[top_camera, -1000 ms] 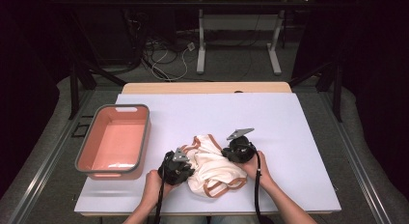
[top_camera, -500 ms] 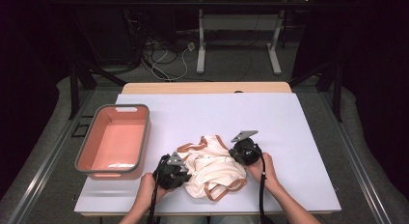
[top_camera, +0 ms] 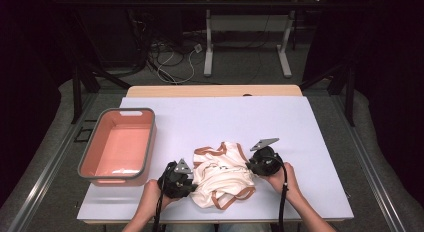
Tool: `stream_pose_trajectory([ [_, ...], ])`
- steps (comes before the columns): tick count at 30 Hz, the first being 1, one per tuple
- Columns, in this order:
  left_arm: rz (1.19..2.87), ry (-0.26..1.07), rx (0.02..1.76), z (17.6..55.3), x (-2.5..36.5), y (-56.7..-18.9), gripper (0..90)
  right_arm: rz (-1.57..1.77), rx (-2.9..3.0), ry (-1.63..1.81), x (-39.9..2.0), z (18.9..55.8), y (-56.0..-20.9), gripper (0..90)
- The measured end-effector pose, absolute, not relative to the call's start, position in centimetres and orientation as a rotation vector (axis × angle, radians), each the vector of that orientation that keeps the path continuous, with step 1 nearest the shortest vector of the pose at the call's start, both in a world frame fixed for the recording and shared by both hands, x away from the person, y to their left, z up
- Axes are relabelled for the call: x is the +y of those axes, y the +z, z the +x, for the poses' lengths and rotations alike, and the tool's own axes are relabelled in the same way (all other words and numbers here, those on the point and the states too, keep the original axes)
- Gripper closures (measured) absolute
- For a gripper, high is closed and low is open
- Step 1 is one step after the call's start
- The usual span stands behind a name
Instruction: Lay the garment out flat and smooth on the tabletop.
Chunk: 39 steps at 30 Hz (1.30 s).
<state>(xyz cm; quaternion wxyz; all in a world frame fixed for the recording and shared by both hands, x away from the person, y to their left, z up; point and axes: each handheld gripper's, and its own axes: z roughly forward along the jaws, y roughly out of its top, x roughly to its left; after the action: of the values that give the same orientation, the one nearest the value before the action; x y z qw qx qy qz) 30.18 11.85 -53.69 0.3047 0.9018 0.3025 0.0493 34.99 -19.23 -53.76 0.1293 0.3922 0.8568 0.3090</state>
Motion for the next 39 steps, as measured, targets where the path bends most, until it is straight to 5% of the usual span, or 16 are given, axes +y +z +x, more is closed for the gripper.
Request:
stream_pose_trajectory([
  [16, 2.306, 0.292, 0.862, 32.0, 10.5, -53.1, 45.5, 1.199, 2.393, 0.998, -18.3, 37.1, -54.5, 61.9],
  [20, 2.356, 0.265, 0.832, 32.1, 9.5, -54.3, 54.8, 1.225, 2.430, 0.960, -17.7, 37.5, -55.2, 63.1],
  [26, 2.411, 0.250, 0.772, 31.7, 9.3, -54.6, 79.3, 1.237, 2.404, 0.965, -17.9, 37.5, -55.4, 79.6],
  [39, 2.429, 0.181, 0.769, 30.8, 11.5, -54.0, 81.8, 1.215, 2.396, 0.919, -18.8, 36.7, -55.0, 86.0],
])
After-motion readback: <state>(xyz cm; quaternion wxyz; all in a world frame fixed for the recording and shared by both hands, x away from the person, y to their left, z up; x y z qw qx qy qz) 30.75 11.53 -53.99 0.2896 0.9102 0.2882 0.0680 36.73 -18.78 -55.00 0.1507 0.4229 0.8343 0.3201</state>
